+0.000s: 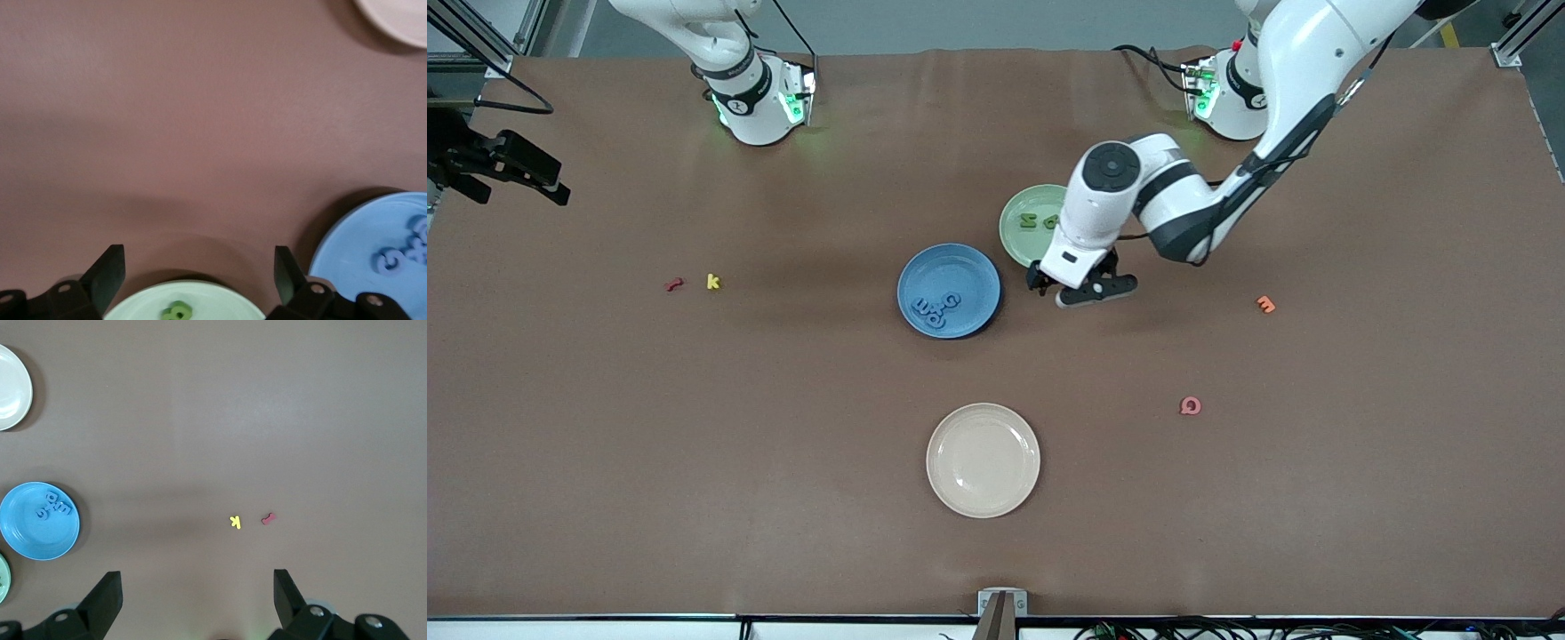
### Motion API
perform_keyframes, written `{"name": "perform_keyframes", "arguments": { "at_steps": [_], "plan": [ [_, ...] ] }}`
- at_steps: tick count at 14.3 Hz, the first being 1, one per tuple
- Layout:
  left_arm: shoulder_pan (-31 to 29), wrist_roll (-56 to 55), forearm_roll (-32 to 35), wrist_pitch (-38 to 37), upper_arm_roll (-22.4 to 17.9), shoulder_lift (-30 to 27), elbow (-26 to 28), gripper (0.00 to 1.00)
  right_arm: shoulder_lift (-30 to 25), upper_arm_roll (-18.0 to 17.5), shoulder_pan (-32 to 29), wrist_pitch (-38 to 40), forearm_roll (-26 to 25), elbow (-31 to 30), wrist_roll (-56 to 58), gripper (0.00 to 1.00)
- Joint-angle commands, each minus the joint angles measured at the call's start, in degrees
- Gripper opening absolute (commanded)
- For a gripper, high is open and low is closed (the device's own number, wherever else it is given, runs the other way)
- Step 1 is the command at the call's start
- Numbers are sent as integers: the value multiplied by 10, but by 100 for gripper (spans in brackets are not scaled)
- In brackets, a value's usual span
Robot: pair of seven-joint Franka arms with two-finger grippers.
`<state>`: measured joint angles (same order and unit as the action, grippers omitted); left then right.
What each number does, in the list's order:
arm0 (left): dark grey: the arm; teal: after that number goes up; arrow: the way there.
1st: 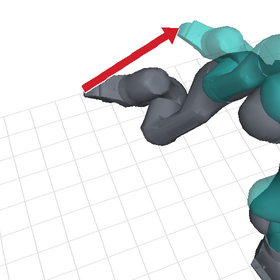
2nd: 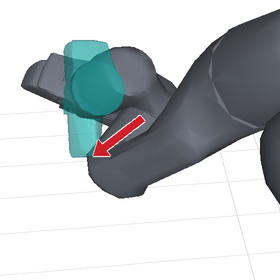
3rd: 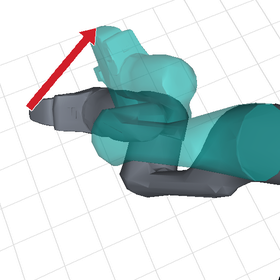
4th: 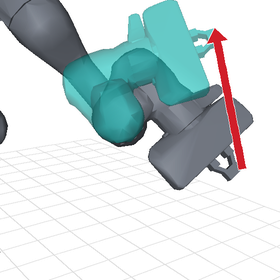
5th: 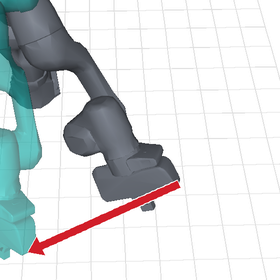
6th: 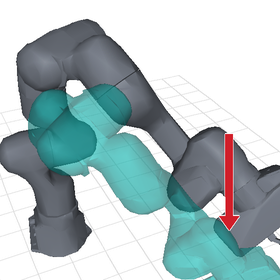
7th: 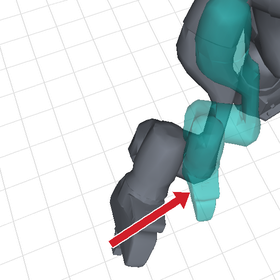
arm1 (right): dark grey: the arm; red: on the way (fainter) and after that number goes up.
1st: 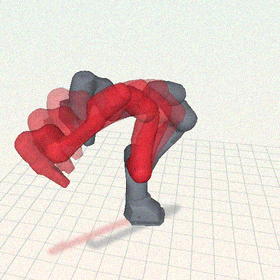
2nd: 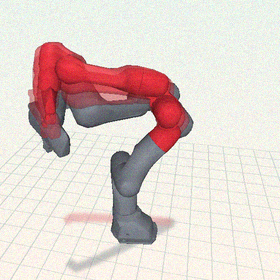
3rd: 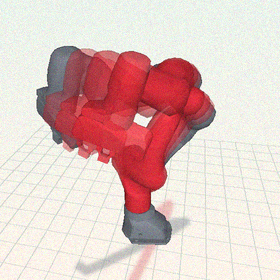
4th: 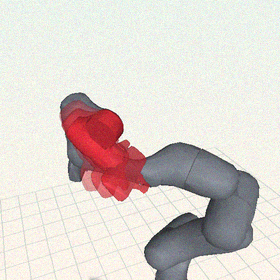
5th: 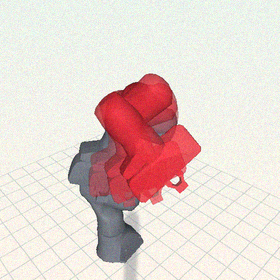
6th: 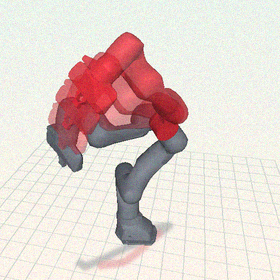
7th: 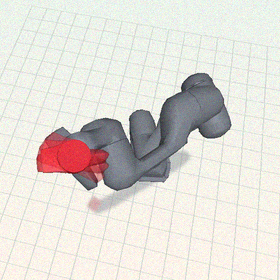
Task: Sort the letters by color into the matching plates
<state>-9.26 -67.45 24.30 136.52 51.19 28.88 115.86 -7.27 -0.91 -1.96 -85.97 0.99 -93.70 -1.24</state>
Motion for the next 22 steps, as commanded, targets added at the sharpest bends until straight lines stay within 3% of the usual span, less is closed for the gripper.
{"name": "perform_keyframes", "arguments": {
  "at_steps": [1,4,10,16,22],
  "plan": [
    [-37,173,-152,-13,-13,-97,29,98,-6,1,-2,-6,2,-6,32,100],
    [-93,339,-259,-26,-29,-166,65,97,-7,1,-1,-6,1,-6,32,100],
    [-248,553,-329,-77,-32,-242,69,97,-7,3,-8,-5,-2,-7,32,100],
    [-345,599,-313,-130,-40,-258,-28,99,-7,3,-9,-8,-7,-7,33,100],
    [-348,644,-263,-283,-77,-259,-157,99,-7,2,-8,-14,-15,-7,33,100]
  ]
}}
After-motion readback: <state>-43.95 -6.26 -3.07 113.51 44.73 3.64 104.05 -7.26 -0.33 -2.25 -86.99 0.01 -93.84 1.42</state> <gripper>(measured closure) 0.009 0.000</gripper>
